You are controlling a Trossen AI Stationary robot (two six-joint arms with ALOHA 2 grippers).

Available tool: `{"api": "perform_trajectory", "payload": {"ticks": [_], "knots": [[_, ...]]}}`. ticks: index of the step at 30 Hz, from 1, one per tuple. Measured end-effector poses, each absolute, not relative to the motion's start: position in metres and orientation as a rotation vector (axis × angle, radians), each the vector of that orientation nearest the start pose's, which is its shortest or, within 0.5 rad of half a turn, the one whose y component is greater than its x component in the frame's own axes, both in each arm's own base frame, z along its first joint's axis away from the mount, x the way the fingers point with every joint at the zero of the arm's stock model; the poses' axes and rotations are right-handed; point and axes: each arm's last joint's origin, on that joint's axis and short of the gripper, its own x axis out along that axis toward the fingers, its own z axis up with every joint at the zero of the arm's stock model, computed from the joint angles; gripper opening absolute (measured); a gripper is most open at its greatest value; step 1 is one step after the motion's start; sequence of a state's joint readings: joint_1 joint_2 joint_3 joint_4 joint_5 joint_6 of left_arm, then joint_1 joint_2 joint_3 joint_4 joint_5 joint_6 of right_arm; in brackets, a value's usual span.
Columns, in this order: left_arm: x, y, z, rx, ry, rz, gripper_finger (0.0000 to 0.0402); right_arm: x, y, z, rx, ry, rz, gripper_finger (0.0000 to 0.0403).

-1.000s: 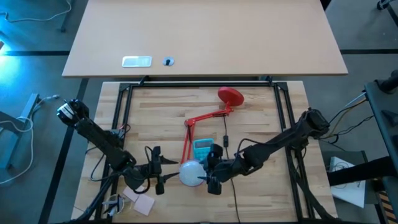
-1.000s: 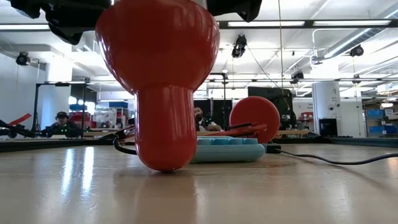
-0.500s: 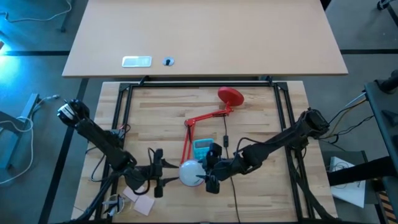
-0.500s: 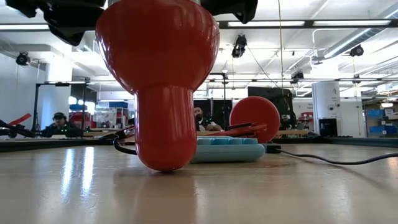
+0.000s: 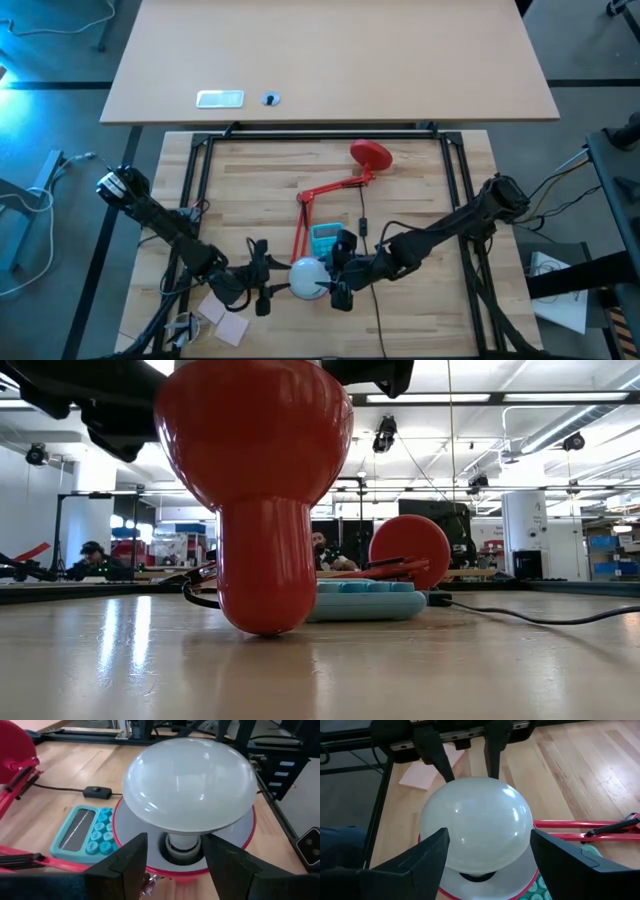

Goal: Screw lightbulb
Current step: Insert the lightbulb into the orange desk lamp

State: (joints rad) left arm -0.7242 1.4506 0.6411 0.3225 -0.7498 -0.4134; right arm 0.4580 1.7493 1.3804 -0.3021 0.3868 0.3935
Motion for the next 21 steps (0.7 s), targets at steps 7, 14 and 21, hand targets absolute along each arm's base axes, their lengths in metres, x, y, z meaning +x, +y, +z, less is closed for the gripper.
{"api": "perform_trajectory", "payload": {"ticks": [7, 14, 21], "knots": [[0.222, -0.17, 0.189, -0.074, 0.343, 0.095, 0.0184, 0.355, 0.163, 0.273, 0.117, 0.609, -0.06, 0.028], [0.222, -0.17, 0.189, -0.07, 0.343, 0.094, 0.0184, 0.354, 0.162, 0.276, 0.121, 0.6, -0.062, 0.0299], [0.222, -0.17, 0.189, -0.07, 0.343, 0.094, 0.0184, 0.342, 0.156, 0.287, 0.086, 0.612, -0.116, 0.03]]}}
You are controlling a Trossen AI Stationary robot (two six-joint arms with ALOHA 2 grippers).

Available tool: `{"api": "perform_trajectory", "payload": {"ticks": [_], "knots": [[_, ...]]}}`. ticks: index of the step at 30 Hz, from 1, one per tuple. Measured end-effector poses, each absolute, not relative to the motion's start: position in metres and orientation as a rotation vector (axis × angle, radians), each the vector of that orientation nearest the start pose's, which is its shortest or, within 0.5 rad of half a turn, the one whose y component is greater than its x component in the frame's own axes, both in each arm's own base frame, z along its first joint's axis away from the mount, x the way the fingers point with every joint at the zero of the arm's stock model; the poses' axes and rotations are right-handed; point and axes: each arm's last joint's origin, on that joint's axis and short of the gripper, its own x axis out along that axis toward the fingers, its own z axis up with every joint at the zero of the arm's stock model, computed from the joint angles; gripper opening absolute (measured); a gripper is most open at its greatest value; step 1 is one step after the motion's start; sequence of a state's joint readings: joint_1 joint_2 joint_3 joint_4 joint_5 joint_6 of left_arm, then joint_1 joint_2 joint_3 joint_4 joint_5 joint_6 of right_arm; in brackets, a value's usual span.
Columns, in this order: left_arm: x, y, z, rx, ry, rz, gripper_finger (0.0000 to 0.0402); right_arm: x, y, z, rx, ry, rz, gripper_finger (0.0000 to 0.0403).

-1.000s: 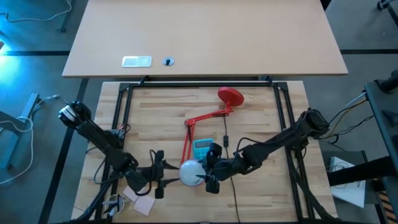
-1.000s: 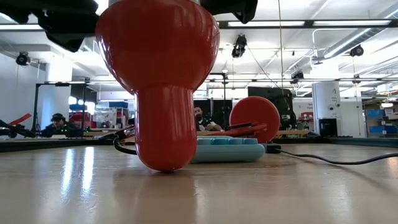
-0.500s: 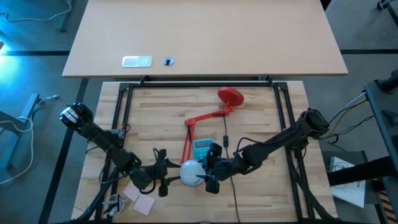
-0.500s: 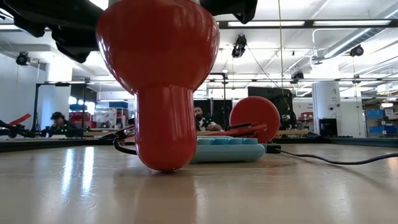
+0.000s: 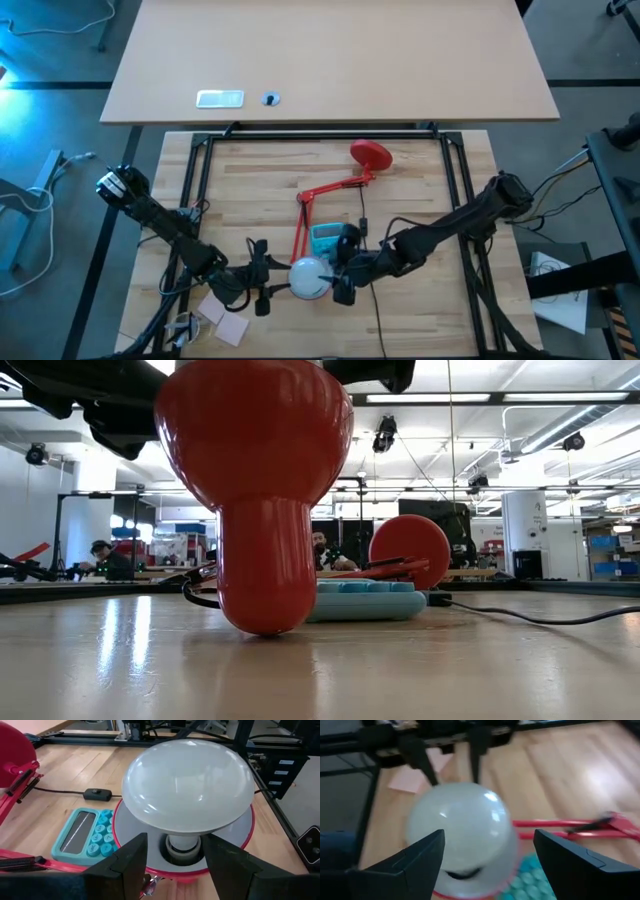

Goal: Screw lightbulb
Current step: Insert the lightbulb into the orange desk lamp

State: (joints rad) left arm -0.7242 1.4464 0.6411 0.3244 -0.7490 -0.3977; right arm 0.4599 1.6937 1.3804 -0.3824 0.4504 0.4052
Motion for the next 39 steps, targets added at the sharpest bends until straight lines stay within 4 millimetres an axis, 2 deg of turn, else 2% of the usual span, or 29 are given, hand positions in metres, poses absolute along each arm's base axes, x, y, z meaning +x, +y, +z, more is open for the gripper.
{"api": "perform_trajectory", "payload": {"ticks": [6, 14, 25, 31, 39], "knots": [[0.222, -0.17, 0.189, -0.069, 0.344, 0.094, 0.0184, 0.329, 0.146, 0.283, 0.049, 0.698, -0.243, 0.03], [0.223, -0.169, 0.189, -0.074, 0.344, 0.1, 0.0184, 0.343, 0.152, 0.255, 0.047, 0.743, -0.272, 0.0294], [0.233, -0.15, 0.188, -0.069, 0.364, 0.18, 0.0184, 0.342, 0.161, 0.258, 0.106, 0.737, -0.193, 0.0284], [0.231, -0.149, 0.188, -0.052, 0.381, 0.182, 0.0184, 0.341, 0.163, 0.258, 0.08, 0.751, -0.161, 0.0288], [0.228, -0.148, 0.191, -0.058, 0.405, 0.135, 0.0184, 0.34, 0.151, 0.261, 0.046, 0.772, -0.205, 0.0282]]}}
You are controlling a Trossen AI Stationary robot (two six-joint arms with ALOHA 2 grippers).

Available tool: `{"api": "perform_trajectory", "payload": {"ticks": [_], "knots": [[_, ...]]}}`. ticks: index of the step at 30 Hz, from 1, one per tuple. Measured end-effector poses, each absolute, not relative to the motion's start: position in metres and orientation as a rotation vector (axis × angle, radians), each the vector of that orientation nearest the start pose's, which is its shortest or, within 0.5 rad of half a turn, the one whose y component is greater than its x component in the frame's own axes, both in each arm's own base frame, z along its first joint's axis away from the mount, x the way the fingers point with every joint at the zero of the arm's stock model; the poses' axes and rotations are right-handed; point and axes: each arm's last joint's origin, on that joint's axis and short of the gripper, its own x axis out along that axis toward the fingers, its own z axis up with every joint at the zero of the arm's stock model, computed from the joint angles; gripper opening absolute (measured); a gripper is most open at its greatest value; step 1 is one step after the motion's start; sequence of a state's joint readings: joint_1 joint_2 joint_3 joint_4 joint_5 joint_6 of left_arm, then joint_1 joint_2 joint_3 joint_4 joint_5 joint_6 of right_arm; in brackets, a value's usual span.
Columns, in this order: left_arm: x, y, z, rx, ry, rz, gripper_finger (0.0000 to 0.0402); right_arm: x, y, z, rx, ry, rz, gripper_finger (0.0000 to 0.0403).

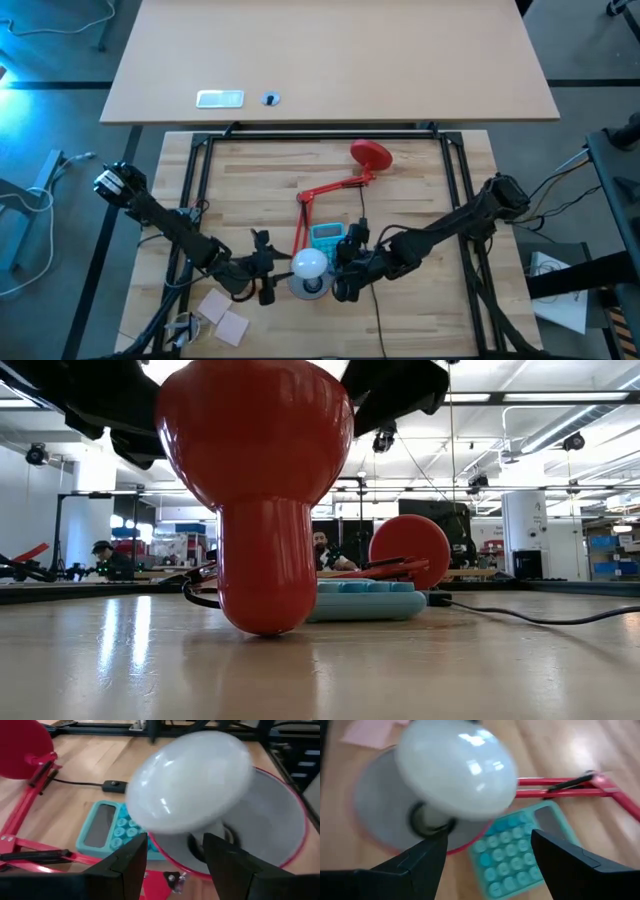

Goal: Screw lightbulb
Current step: Insert the lightbulb into the orange desk lamp

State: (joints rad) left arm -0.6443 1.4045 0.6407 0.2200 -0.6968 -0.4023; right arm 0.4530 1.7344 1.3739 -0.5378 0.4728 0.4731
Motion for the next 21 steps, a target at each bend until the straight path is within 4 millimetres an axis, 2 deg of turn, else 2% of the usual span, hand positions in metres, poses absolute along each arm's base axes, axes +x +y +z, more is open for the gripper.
{"api": "perform_trajectory", "payload": {"ticks": [7, 14, 21], "knots": [[0.227, -0.149, 0.194, -0.072, 0.41, 0.098, 0.0184, 0.344, 0.143, 0.261, 0.018, 0.761, -0.23, 0.0279], [0.227, -0.15, 0.194, -0.074, 0.407, 0.094, 0.0184, 0.349, 0.152, 0.267, 0.065, 0.728, -0.049, 0.0274], [0.227, -0.151, 0.195, -0.08, 0.41, 0.076, 0.0184, 0.349, 0.154, 0.267, 0.09, 0.744, 0.01, 0.0277]]}}
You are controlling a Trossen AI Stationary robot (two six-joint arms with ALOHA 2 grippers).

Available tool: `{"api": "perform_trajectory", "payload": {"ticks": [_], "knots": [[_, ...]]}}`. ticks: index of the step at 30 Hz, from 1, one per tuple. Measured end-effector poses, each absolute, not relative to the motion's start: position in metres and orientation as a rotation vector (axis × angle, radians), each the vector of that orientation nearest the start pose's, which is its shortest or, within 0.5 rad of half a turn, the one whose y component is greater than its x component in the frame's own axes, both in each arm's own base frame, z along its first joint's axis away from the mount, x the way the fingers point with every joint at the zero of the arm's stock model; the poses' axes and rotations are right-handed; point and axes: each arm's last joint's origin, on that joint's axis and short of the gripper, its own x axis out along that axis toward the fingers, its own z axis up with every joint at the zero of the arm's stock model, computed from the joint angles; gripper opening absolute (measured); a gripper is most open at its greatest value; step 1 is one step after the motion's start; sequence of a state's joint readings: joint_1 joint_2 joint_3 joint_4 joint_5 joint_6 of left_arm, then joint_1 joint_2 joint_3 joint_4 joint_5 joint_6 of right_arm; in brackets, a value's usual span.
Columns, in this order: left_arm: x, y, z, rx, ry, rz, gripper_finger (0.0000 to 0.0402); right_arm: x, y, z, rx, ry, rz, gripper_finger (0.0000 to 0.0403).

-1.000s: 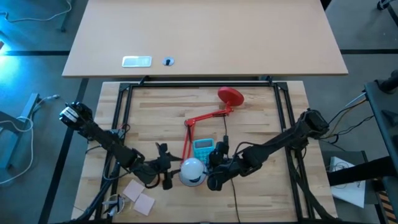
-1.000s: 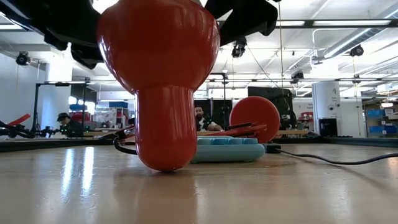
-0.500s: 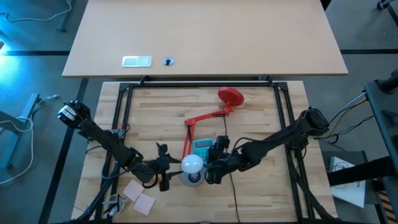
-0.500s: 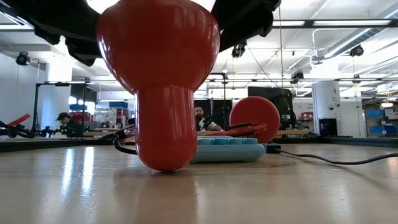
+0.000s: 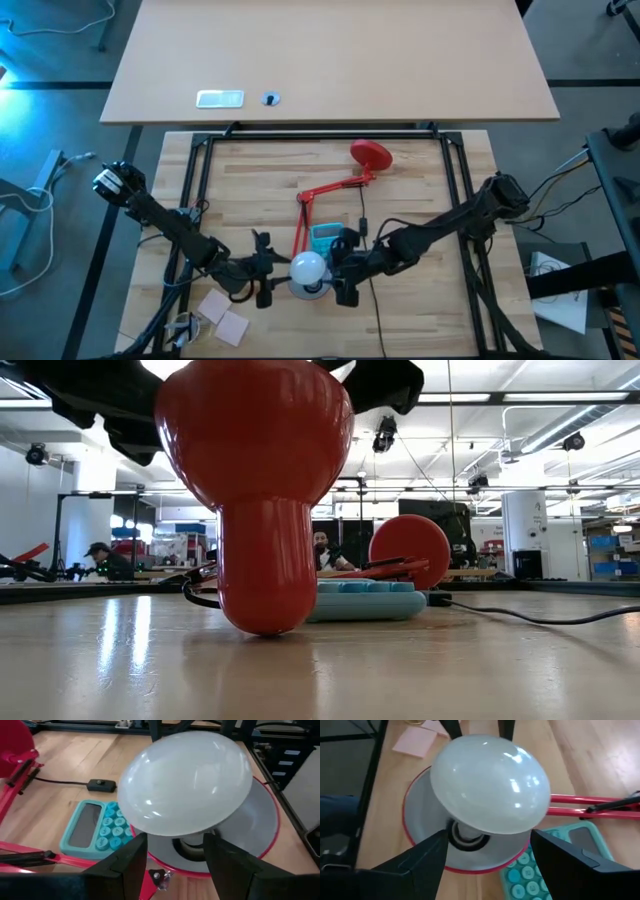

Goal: Screw lightbulb
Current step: Insert the lightbulb into the orange desk lamp

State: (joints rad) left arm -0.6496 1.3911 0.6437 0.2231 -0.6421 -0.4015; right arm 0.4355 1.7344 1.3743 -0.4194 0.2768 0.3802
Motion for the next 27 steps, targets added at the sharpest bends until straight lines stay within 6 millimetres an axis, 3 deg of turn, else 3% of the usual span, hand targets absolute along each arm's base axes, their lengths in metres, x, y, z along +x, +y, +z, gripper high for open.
{"api": "perform_trajectory", "payload": {"ticks": [8, 27], "knots": [[0.231, -0.154, 0.204, -0.063, 0.392, 0.059, 0.0184, 0.348, 0.159, 0.267, 0.113, 0.752, 0.066, 0.0268], [0.229, -0.153, 0.201, -0.039, 0.456, 0.046, 0.0184, 0.347, 0.163, 0.267, 0.124, 0.744, 0.064, 0.0272]]}}
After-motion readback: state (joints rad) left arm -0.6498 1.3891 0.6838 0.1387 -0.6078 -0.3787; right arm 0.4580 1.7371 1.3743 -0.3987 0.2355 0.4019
